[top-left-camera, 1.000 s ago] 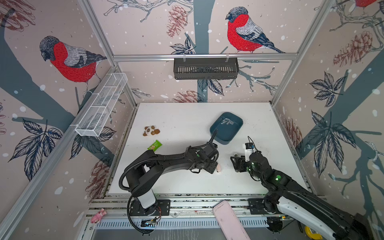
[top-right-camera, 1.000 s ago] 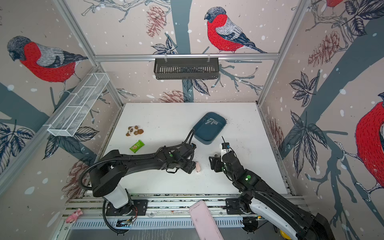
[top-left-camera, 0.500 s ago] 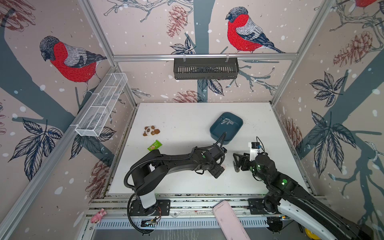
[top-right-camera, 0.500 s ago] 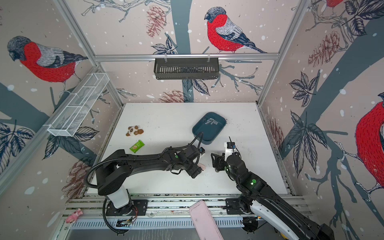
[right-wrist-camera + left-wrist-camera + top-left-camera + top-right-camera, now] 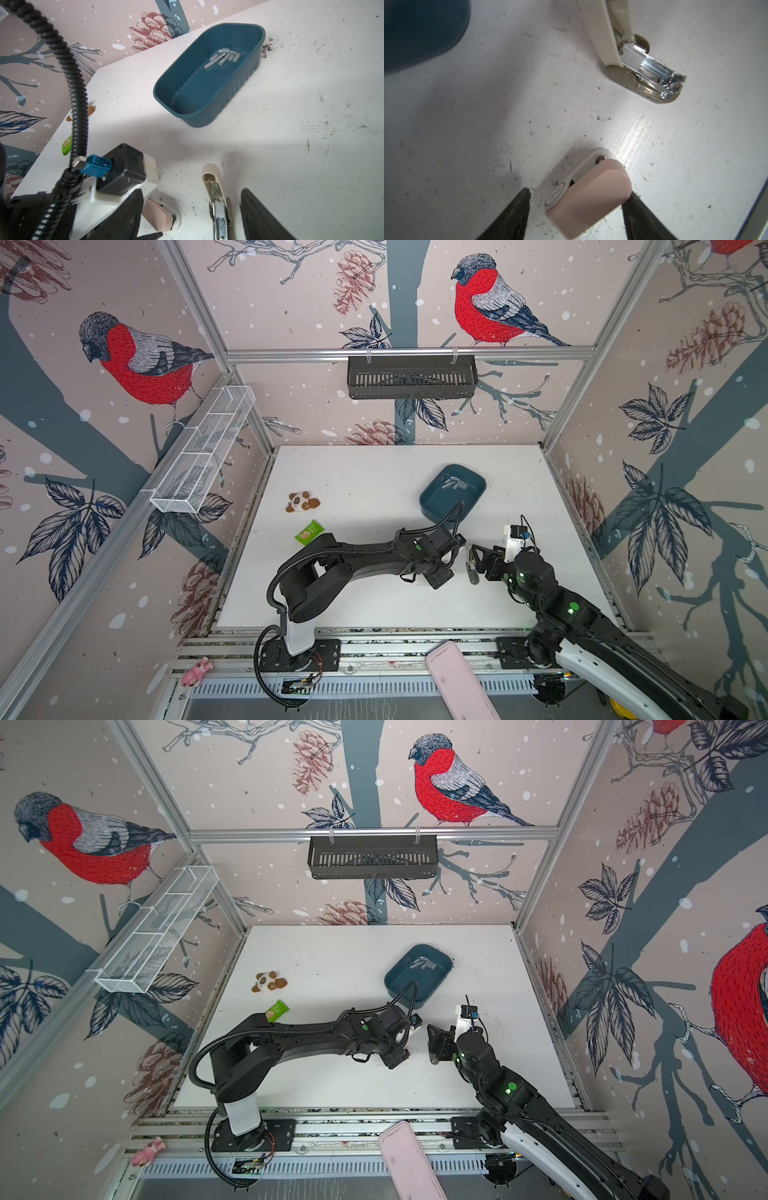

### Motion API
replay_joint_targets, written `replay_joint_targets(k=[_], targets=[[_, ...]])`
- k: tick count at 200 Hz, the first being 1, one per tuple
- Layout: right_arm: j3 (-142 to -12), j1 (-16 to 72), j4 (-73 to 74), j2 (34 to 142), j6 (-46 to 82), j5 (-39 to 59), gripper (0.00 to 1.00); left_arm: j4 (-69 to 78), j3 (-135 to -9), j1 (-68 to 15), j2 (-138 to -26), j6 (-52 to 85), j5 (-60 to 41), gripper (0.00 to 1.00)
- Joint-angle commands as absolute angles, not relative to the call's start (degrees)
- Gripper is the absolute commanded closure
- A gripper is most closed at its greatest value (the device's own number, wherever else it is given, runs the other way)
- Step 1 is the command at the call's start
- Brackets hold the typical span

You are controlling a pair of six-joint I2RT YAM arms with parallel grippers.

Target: Load the staples into the stapler

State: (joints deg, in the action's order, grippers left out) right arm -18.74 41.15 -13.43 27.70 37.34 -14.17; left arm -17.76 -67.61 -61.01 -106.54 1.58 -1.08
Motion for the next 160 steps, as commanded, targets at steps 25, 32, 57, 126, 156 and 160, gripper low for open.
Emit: replay_joint_targets(k=[25, 32, 57, 126, 156, 160], targets=[[-18.56, 41.13, -13.15, 27.64, 37.88, -15.03, 0.26, -17.54, -68.57, -61.08, -107.05, 2.02, -1.56, 0.46], [-18.46, 41.13, -13.01, 27.63, 37.88, -15.06, 0.25, -17.56, -68.75, -61.08, -107.05, 2.04, -1.55, 0.48], [-18.2, 41.2, -12.88, 27.78, 37.99, -15.11, 0.26, -17.74, -69.09, -61.08, -107.28, 2.02, -1.32, 0.64], [-17.85, 41.14, -12.81, 27.6, 38.1, -14.94, 0.25, -17.49, -70.37, -61.08, -107.75, 2.02, -1.85, 0.54], [-17.84, 41.13, -12.74, 27.68, 37.97, -14.94, 0.26, -17.58, -71.51, -61.06, -108.52, 1.94, -2.1, 0.57], [-17.8, 41.18, -12.75, 27.64, 37.99, -14.95, 0.26, -17.65, -71.62, -61.08, -108.62, 1.93, -2.26, 0.58]])
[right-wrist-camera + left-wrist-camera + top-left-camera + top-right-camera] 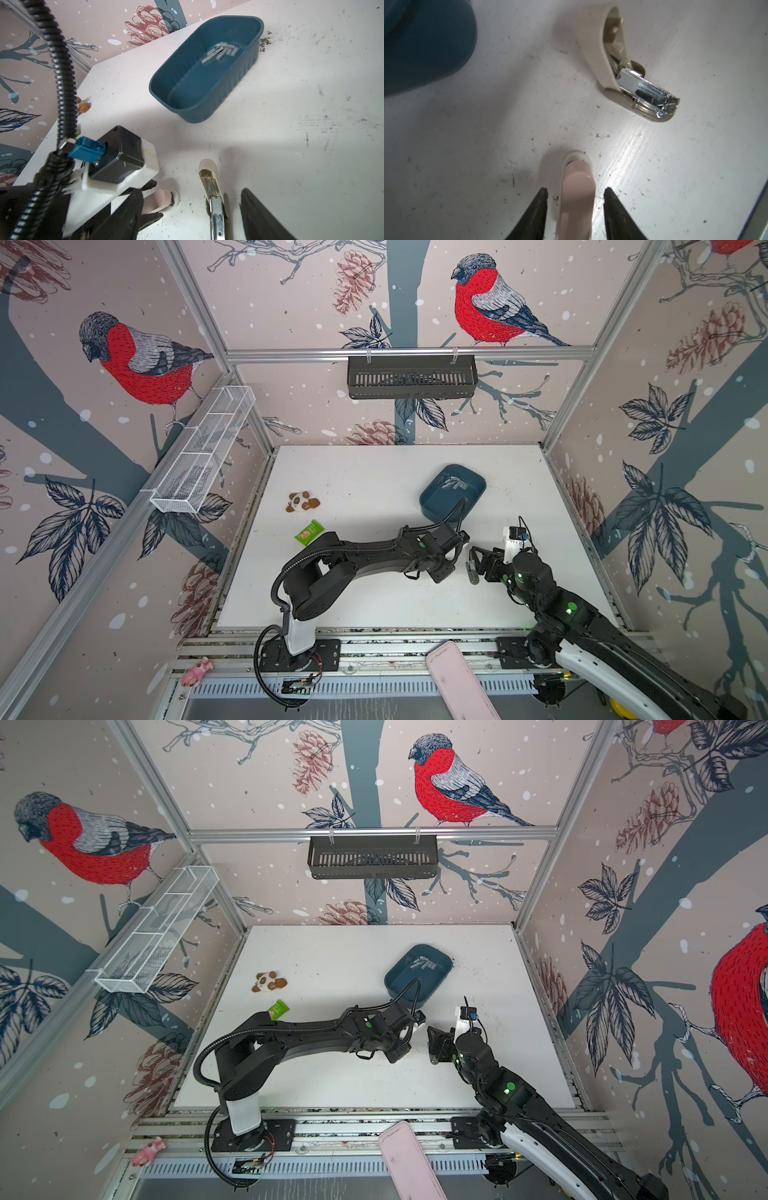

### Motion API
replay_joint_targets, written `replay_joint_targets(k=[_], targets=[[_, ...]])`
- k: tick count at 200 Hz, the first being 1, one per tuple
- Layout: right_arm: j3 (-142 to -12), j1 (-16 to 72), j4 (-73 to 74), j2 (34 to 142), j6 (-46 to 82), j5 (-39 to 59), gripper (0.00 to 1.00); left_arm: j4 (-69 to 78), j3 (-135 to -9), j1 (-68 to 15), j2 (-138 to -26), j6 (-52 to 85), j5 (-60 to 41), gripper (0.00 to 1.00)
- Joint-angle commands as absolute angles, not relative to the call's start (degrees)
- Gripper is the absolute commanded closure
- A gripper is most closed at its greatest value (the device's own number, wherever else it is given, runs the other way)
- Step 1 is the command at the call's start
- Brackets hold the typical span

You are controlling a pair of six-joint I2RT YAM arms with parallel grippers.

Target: Load the staples into the stapler

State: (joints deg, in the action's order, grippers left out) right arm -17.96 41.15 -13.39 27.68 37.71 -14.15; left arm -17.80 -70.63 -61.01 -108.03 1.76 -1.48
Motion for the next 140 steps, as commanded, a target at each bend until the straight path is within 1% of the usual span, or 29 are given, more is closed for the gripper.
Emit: replay_joint_targets(k=[1, 38, 72, 97, 125, 140], targets=[[-17.8, 41.18, -12.75, 27.64, 37.99, -14.95, 0.26, -17.61, -71.72, -61.08, -108.67, 1.93, -2.32, 0.58], [-17.8, 41.12, -12.74, 27.65, 37.97, -14.86, 0.25, -18.28, -72.6, -61.08, -109.99, 1.76, -2.72, 0.64], [-17.84, 41.13, -12.74, 27.62, 37.99, -14.98, 0.25, -18.46, -72.17, -61.08, -109.91, 1.68, -2.77, 0.64], [-17.84, 41.12, -12.72, 27.65, 37.97, -15.03, 0.26, -18.25, -72.14, -61.08, -109.69, 1.67, -2.82, 0.69], [-17.82, 41.01, -12.66, 27.67, 37.93, -15.05, 0.25, -18.11, -72.3, -61.08, -109.47, 1.98, -3.06, 0.8], [-17.84, 41.02, -12.66, 27.64, 37.88, -14.88, 0.26, -18.08, -72.15, -61.08, -109.01, 2.37, -2.99, 0.82]])
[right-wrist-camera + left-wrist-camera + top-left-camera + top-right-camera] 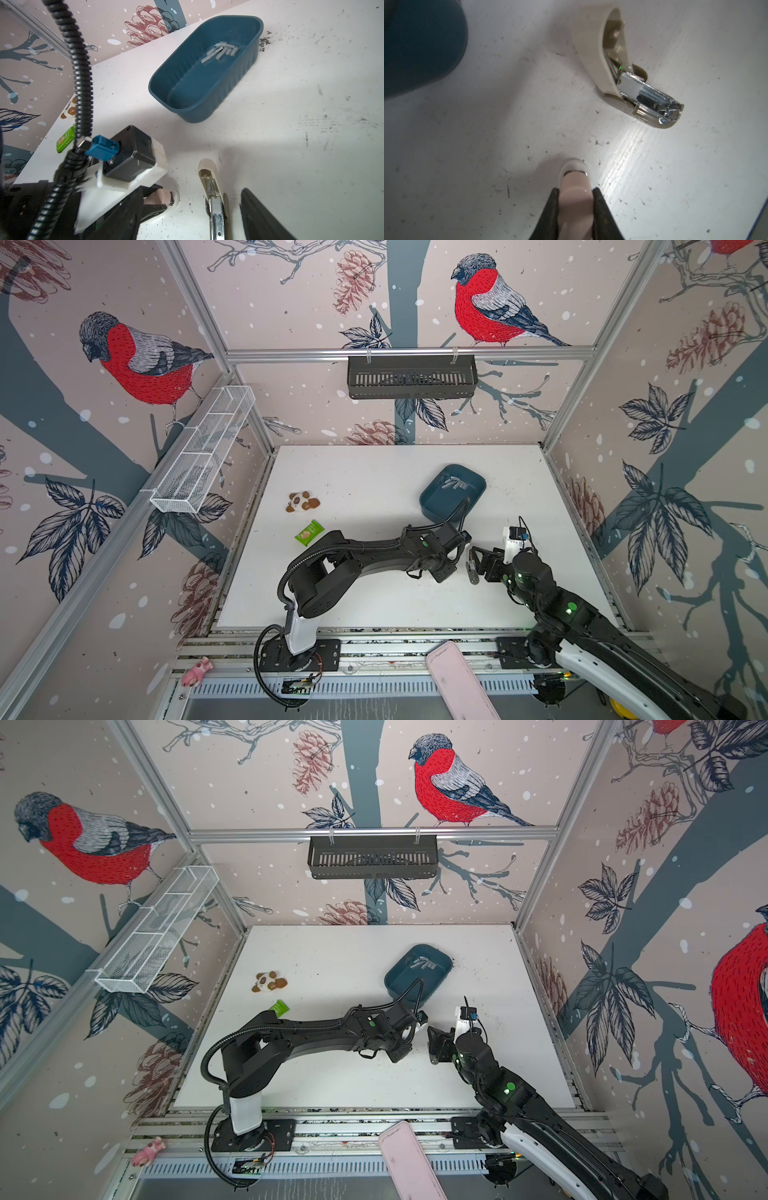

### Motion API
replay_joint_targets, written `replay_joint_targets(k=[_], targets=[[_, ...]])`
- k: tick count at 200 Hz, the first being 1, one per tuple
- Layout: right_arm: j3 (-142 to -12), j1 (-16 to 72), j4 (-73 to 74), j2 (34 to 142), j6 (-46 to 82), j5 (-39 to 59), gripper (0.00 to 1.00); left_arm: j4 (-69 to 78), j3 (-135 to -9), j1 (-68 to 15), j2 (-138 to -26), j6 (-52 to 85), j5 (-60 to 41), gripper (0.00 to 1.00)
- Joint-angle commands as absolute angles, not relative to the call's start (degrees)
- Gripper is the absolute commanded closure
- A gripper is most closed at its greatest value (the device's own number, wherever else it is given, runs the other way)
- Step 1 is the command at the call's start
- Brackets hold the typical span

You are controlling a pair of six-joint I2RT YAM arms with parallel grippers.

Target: Load the staples into the stapler

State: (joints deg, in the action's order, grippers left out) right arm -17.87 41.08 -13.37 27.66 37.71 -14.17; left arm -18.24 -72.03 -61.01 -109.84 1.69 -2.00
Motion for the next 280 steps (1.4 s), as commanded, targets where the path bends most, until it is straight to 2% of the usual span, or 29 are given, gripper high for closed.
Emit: replay_joint_targets(k=[1, 97, 168, 196, 239, 280], targets=[[-17.84, 40.99, -12.66, 27.66, 37.88, -14.86, 0.26, -18.09, -72.11, -61.08, -108.96, 2.41, -2.99, 0.82], [-22.46, 40.68, -12.8, 31.26, 38.09, -7.52, 0.24, -10.31, -60.34, -55.4, -95.0, 7.8, -10.0, 0.85], [-22.79, 40.64, -10.23, 30.9, 40.01, 1.31, 0.22, -8.26, -55.46, -54.58, -83.08, 9.38, -8.9, 0.85], [-22.51, 40.77, -5.91, 33.13, 40.18, 6.37, 0.21, -7.87, -53.7, -54.57, -79.23, 10.46, -7.51, 0.84], [-23.13, 41.21, -2.05, 37.3, 40.25, 9.05, 0.21, -6.1, -49.18, -54.23, -73.7, 12.86, -3.73, 0.84], [-23.54, 41.56, 1.86, 41.68, 41.2, 11.83, 0.21, -4.42, -46.13, -52.0, -70.89, 13.11, -6.2, 0.84]])
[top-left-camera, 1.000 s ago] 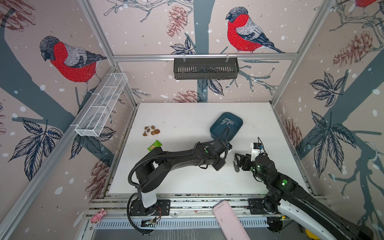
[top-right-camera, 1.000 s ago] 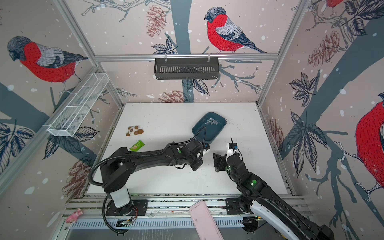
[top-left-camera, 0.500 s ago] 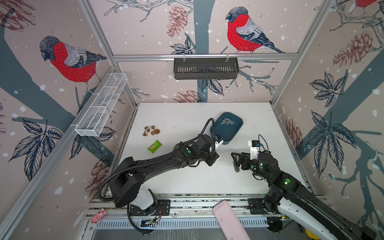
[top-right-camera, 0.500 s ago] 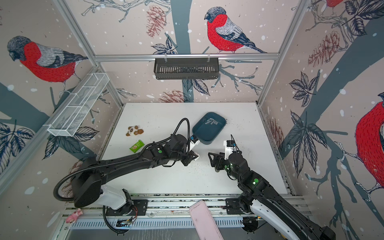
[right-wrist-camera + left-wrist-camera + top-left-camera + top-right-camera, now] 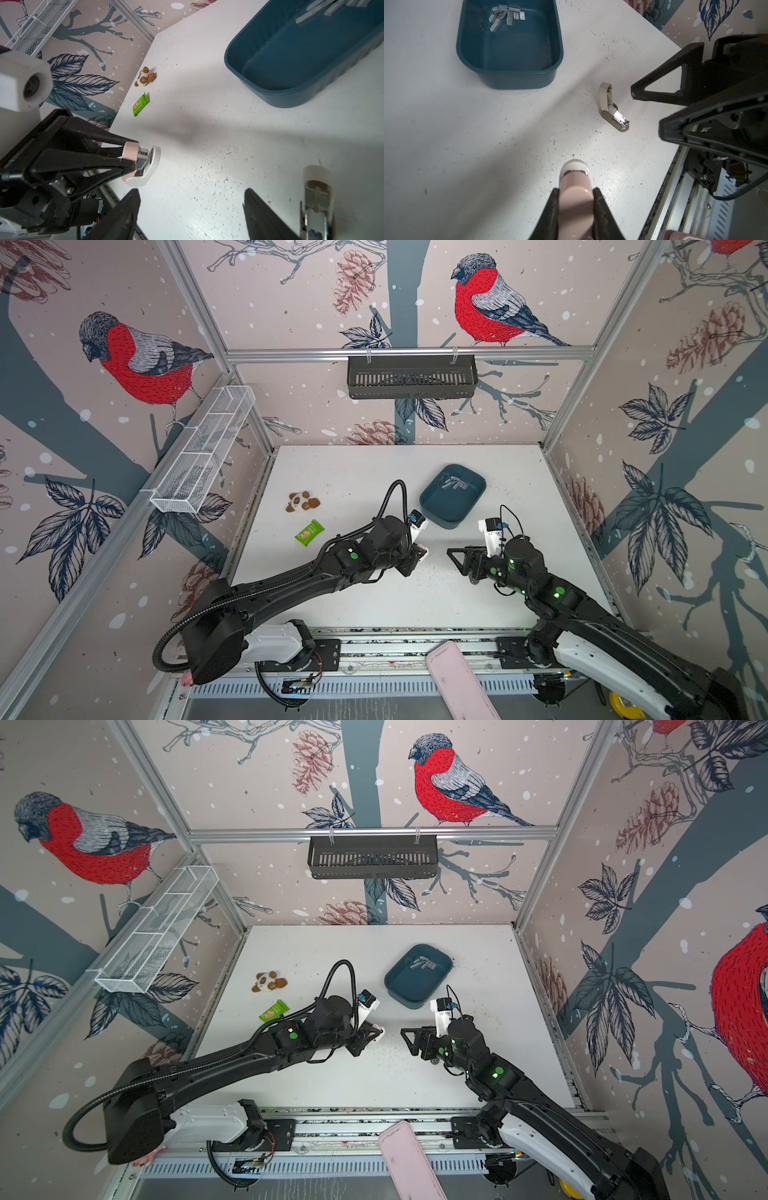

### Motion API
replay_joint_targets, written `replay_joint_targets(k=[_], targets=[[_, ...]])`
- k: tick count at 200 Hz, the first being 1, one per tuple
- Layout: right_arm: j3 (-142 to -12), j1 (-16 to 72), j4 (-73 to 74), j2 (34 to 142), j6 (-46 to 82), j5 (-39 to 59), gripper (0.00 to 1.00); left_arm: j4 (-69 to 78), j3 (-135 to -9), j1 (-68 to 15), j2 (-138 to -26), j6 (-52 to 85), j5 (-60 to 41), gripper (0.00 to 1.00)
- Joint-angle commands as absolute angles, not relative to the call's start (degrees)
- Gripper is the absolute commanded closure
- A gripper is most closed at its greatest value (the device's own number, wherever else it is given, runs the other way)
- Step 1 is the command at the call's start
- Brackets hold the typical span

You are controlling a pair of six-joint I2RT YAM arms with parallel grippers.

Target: Load the staples into the stapler

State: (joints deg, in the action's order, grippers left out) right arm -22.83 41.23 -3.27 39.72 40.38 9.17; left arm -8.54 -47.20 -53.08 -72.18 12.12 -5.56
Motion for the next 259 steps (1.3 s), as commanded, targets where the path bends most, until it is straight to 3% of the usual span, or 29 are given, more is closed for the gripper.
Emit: replay_joint_targets(k=[1, 57, 122, 259], targets=[[-23.64, 41.57, 1.98, 41.76, 41.21, 11.89, 0.21, -4.36, -46.05, -51.97, -70.82, 13.1, -6.31, 0.84], [-28.87, 41.57, 6.24, 51.39, 39.96, 16.06, 0.21, -1.23, -43.77, -46.56, -67.93, 11.54, -13.25, 0.83], [-34.79, 41.55, 8.0, 61.34, 39.37, 19.69, 0.22, -5.75, -46.93, -46.37, -67.22, 7.65, -16.55, 0.83], [-34.3, 41.83, 4.22, 65.5, 37.88, 12.91, 0.23, -5.3, -48.61, -46.19, -66.76, 7.77, -19.07, 0.88]])
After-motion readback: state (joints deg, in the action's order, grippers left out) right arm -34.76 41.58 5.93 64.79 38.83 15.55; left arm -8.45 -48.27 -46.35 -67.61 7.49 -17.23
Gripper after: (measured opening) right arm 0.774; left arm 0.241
